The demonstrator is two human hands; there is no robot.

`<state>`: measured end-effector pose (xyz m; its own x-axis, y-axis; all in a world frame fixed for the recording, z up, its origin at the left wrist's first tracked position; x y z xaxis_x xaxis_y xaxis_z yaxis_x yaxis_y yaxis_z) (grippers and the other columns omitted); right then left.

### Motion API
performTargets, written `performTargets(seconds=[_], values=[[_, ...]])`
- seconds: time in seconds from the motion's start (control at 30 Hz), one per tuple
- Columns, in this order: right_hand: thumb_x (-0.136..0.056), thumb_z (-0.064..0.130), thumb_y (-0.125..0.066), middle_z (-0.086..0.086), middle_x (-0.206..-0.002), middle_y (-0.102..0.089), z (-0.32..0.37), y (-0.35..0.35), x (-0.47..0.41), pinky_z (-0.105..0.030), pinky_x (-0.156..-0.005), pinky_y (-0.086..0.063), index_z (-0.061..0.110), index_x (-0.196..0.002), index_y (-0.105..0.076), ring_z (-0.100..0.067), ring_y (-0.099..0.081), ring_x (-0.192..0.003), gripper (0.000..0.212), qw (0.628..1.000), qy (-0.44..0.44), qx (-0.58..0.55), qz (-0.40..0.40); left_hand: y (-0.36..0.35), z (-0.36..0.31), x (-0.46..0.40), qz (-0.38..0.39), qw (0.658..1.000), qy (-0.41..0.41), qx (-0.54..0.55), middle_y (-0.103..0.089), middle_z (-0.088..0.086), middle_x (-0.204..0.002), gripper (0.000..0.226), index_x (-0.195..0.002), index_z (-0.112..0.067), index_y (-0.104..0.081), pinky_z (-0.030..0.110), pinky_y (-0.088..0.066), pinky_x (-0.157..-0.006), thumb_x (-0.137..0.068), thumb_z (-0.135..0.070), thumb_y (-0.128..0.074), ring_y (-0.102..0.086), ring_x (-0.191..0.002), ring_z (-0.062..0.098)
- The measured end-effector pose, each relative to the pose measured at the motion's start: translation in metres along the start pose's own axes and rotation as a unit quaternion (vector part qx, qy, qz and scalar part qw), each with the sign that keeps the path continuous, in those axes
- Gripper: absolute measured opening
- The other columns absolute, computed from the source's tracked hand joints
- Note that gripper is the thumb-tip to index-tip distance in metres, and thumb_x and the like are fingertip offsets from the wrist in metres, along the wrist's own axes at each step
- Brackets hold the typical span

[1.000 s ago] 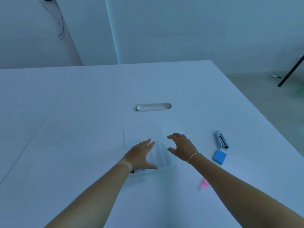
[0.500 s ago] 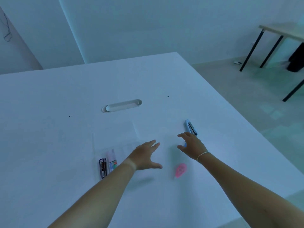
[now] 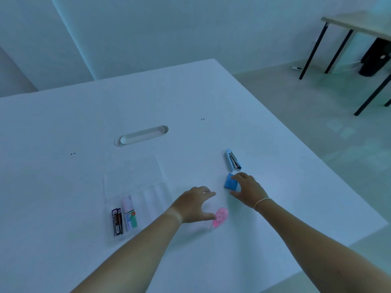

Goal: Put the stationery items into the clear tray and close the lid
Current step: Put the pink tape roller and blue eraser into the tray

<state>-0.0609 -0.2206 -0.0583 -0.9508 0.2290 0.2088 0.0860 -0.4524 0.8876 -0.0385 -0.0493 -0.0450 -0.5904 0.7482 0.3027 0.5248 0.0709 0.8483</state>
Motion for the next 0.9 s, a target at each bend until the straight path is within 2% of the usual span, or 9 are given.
performTargets(seconds=[0.23, 0.4, 0.5, 0.63, 0.77, 0.9], values=[[-0.081, 0.026, -0.063, -0.006, -0.139, -0.043, -0.004, -0.008, -0.005, -0.038, -0.098, -0.042, 0.012, -0.118, -0.051, -0.029, -0.044, -0.121, 0.042, 1.000, 0.007, 0.009, 0.002, -0.022, -0.021, -0.011, 0.041, 0.999, 0.010, 0.016, -0.051, 0.004, -0.131, 0.064, -0.135, -0.024, -0.044, 0.037, -0.043, -0.101, -0.079, -0.047, -0.064, -0.046, -0.123, 0.022], [-0.079, 0.025, -0.066, -0.009, -0.124, -0.050, -0.004, -0.010, -0.007, -0.036, -0.087, -0.045, 0.010, -0.105, -0.053, -0.028, -0.049, -0.110, 0.032, 1.000, 0.003, -0.001, -0.021, -0.037, -0.025, -0.013, 0.044, 0.998, 0.023, 0.031, -0.052, 0.008, -0.122, 0.050, -0.126, -0.019, -0.051, 0.036, -0.049, -0.092, -0.079, -0.027, -0.063, -0.053, -0.111, 0.029], [-0.076, 0.024, -0.067, -0.012, -0.117, -0.050, -0.004, -0.010, -0.007, -0.035, -0.083, -0.045, 0.010, -0.104, -0.051, -0.029, -0.049, -0.105, 0.035, 1.000, -0.001, 0.000, -0.024, -0.036, -0.022, -0.014, 0.025, 0.997, 0.035, 0.063, -0.051, 0.010, -0.120, 0.044, -0.123, -0.017, -0.050, 0.034, -0.048, -0.086, -0.080, -0.017, -0.058, -0.056, -0.105, 0.032], [-0.074, 0.022, -0.070, -0.011, -0.116, -0.048, 0.007, -0.010, -0.005, -0.034, -0.082, -0.047, 0.011, -0.109, -0.048, -0.029, -0.051, -0.105, 0.044, 0.999, 0.016, -0.032, -0.024, -0.022, -0.007, -0.009, -0.014, 0.991, 0.075, 0.110, -0.054, 0.010, -0.115, 0.040, -0.115, -0.017, -0.048, 0.031, -0.047, -0.077, -0.076, -0.012, -0.056, -0.056, -0.099, 0.031], [-0.073, 0.018, -0.071, -0.011, -0.118, -0.046, 0.042, -0.008, -0.012, -0.033, -0.081, -0.051, 0.012, -0.115, -0.048, -0.031, -0.054, -0.102, 0.048, 0.995, 0.055, -0.073, -0.029, 0.010, 0.022, 0.010, -0.085, 0.969, 0.131, 0.193, -0.059, 0.010, -0.104, 0.034, -0.106, -0.018, -0.045, 0.031, -0.047, -0.071, -0.074, -0.014, -0.059, -0.058, -0.090, 0.030], [-0.074, 0.018, -0.070, -0.009, -0.118, -0.043, 0.093, -0.010, -0.022, -0.027, -0.071, -0.049, 0.015, -0.115, -0.047, -0.028, -0.055, -0.090, 0.048, 0.989, 0.115, -0.088, -0.024, 0.046, 0.065, 0.041, -0.174, 0.938, 0.177, 0.242, -0.056, 0.006, -0.094, 0.034, -0.106, -0.023, -0.050, 0.023, -0.042, -0.062, -0.075, -0.016, -0.063, -0.051, -0.074, 0.021]])
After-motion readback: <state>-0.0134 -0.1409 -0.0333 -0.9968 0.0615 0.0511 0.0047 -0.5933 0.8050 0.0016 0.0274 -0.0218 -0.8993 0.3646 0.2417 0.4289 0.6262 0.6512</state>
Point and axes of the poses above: each hand's wrist, its own x-axis away from the middle knuckle, its own y-axis out of the back of the hand, z = x × y, the point moved 7 cm from there along -x, towards the middle knuckle
